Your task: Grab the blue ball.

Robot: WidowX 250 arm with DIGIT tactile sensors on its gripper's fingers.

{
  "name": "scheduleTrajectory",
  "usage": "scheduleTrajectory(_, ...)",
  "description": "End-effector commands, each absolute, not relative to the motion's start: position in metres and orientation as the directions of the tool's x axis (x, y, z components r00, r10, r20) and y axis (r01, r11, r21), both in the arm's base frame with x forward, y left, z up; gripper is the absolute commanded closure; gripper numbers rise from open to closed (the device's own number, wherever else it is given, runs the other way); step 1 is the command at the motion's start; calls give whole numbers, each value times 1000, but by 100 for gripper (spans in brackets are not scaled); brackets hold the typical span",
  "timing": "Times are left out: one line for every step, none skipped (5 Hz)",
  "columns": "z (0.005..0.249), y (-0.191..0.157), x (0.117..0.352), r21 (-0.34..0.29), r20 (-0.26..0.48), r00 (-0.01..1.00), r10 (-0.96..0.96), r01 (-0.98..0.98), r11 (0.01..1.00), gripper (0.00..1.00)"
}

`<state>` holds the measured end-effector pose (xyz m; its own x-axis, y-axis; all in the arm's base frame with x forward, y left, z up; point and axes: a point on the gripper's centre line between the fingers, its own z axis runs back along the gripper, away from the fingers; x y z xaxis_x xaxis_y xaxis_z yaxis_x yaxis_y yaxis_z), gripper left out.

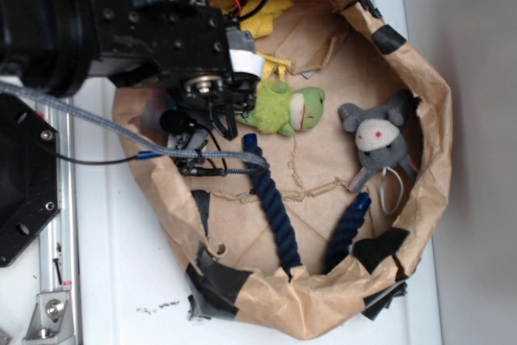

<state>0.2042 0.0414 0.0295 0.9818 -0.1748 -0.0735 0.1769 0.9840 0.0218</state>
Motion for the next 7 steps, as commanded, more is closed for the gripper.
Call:
scheduleTrajectory(25, 41, 202, 34, -47, 987, -151, 153, 988, 100)
scheduleTrajectory(29, 41, 200, 40, -79, 985, -151, 155, 987, 100)
scheduleTrajectory(79, 36, 204, 115, -16, 988, -154, 155, 981, 100)
scheduleTrajectory(130, 21, 222, 85, 180, 983, -38, 23, 996, 100)
scheduleTrajectory(182, 15, 232, -16, 259, 961, 98, -97, 995, 100)
scheduleTrajectory(209, 13, 237, -2, 245, 952, 186, -191, 982, 100)
scheduleTrajectory(195, 8, 232, 15, 259, 942, 212, -224, 975, 100)
